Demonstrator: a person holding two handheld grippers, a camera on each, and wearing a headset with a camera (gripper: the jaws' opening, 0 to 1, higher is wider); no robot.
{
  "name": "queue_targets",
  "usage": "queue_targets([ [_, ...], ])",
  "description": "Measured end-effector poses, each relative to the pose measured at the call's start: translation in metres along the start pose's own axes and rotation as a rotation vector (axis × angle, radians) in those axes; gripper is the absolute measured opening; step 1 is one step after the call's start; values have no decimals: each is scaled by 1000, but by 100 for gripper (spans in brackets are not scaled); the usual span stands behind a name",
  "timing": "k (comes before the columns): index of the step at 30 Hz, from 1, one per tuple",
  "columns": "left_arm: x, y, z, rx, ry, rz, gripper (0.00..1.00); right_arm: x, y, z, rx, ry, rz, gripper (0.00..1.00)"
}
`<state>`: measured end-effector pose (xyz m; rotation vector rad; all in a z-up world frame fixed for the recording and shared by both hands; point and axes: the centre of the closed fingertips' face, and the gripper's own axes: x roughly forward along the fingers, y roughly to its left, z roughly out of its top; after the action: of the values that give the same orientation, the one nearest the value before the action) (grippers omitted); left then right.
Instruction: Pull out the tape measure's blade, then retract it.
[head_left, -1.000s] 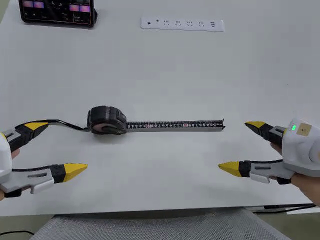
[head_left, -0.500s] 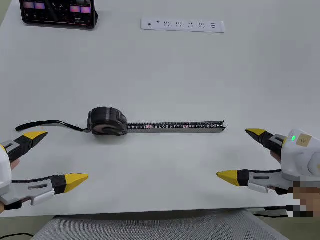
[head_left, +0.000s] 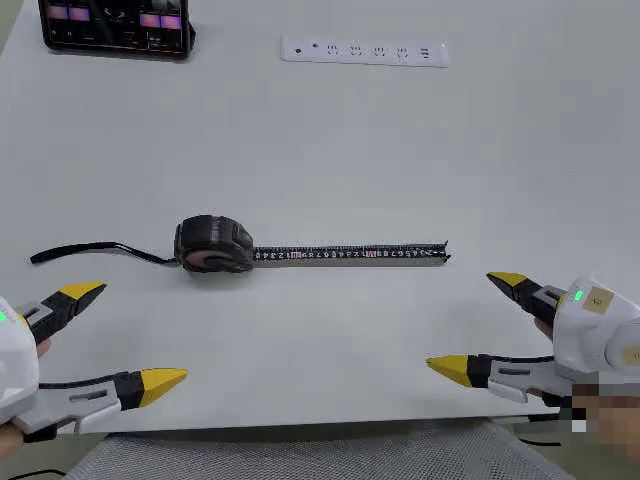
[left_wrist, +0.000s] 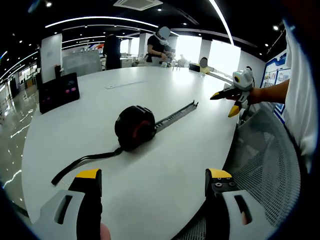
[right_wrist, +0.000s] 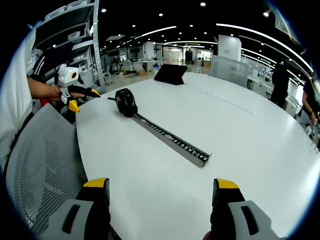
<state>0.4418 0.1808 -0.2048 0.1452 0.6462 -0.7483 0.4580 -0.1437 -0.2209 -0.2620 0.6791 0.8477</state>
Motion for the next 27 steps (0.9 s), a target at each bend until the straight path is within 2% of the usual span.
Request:
queue_targets([
  [7, 1, -5, -1, -18, -7, -9, 84, 0, 3, -7, 23, 1, -2, 85],
  [12, 0, -5, -1, -42, -20, -3, 84, -1, 4, -10, 27, 3, -7, 86],
  [27, -1, -10, -9, -53, 1, -12, 84, -3, 10, -9, 19, 7, 3, 86],
])
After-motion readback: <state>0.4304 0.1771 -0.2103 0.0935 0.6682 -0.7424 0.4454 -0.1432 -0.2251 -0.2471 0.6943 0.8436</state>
